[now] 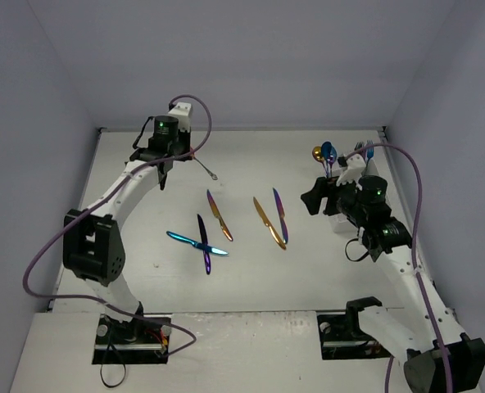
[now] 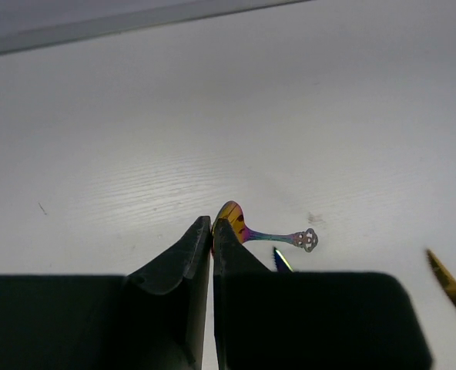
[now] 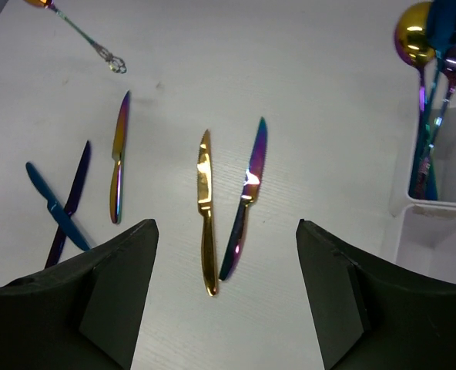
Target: Sort the eating utensils into containers
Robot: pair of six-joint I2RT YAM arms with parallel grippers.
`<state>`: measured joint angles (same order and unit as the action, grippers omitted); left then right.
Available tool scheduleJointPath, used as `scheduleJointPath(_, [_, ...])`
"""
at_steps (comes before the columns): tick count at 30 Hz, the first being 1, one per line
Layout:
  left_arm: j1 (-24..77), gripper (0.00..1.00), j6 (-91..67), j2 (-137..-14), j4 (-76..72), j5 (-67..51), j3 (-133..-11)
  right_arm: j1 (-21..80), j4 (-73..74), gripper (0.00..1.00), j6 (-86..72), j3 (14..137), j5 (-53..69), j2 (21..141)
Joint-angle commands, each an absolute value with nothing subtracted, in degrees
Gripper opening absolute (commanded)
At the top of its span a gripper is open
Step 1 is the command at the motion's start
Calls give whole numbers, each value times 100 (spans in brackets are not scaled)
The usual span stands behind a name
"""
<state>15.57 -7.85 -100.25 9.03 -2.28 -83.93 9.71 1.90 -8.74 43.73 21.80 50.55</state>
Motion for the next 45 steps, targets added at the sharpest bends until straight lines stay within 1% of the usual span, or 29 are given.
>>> scheduleJointPath(1, [2098,0,-706,-9066,977,-393,-8311,1807,-142,70,-359,5066,2022,5484])
scheduleJointPath(11, [3034,0,-1363,-8489,1706,-511,-8501,2864,-167,70,379,6098,1528,6663])
scheduleJointPath(18, [3417,0,-1614,-8321,1975,-628,-8664,3677,-195,70,642,6721,1265,7558])
scheduleJointPath(21, [3485,0,-1719,-8289,2070,-673,-8666,3884,-219,68,702,6882,1155,7858])
scheduleJointPath(32, [3541,0,-1960,-8087,2256,-824,-8605,4077,-491,50,721,7005,995,8460])
scheduleJointPath(36, [3538,0,-1989,-8031,2256,-891,-8574,4134,-549,39,729,7016,1009,8518])
scheduleJointPath(38, [3574,0,-1998,-8010,2241,-908,-8541,4168,-577,35,729,7037,1002,8525])
scheduleJointPath(40, [3591,0,-1982,-8007,2241,-898,-8500,4195,-594,28,729,7054,988,8505])
scheduleJointPath(42, [3589,0,-1963,-8013,2241,-856,-8467,4224,-606,17,727,7069,978,8473])
scheduleJointPath(44, [3603,0,-1933,-8007,2233,-791,-8429,4236,-598,11,721,7084,984,8446])
scheduleJointPath(45, [3603,0,-1908,-8013,2232,-746,-8422,4236,-598,6,721,7078,978,8433])
